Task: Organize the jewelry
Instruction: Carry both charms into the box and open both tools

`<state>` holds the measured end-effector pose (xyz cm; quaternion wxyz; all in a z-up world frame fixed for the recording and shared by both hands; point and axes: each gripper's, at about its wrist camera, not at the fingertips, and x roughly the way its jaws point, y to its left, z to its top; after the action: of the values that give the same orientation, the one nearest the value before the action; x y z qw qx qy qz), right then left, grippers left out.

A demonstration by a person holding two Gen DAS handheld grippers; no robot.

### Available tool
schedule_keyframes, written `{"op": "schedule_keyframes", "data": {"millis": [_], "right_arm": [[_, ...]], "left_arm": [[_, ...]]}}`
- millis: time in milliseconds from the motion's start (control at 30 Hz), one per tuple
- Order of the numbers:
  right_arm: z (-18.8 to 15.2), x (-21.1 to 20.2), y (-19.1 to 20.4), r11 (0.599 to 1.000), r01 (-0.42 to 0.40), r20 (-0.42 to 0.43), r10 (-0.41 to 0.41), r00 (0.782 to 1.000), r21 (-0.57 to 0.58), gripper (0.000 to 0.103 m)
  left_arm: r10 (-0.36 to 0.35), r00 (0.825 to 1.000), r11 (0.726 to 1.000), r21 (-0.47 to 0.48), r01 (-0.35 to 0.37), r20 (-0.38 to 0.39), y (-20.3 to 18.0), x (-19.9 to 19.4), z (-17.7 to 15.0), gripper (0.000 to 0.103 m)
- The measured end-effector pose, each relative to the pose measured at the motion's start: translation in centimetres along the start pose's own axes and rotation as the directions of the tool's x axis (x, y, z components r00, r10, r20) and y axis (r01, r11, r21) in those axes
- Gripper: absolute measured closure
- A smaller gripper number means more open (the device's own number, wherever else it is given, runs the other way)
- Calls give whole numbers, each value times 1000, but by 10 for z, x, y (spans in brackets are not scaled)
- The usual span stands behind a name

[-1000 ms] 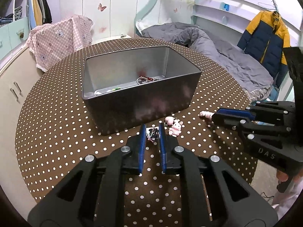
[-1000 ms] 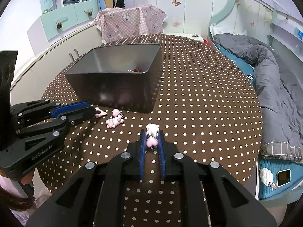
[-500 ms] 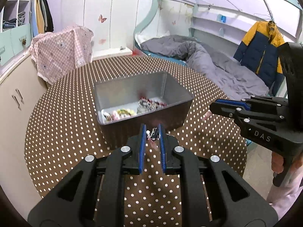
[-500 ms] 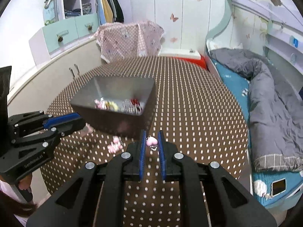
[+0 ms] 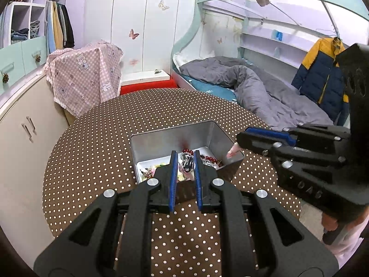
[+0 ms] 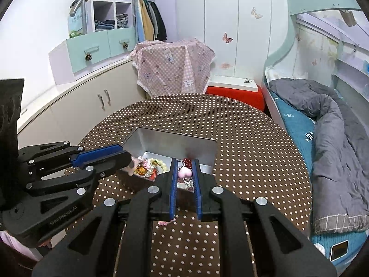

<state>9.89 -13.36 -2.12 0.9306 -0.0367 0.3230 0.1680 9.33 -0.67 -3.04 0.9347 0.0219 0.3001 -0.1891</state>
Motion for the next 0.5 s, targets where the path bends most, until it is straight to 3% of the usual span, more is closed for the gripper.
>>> {"op": "schedule_keyframes", "data": {"millis": [433,467,500], "right_arm": [[7,19,-1,999,-30,-36,32,999,31,90],[8,19,-2,999,-25,-36,26,999,36,85],[8,19,-3,999,-17,-35,19,999,38,81]], "left_arm": [[8,1000,999,-37,-8,-4,14,17,3,88],[11,1000,999,-36,-11,-9,16,19,3,86],[18,1000,999,-36,-18,-11,17,19,3,76]]}}
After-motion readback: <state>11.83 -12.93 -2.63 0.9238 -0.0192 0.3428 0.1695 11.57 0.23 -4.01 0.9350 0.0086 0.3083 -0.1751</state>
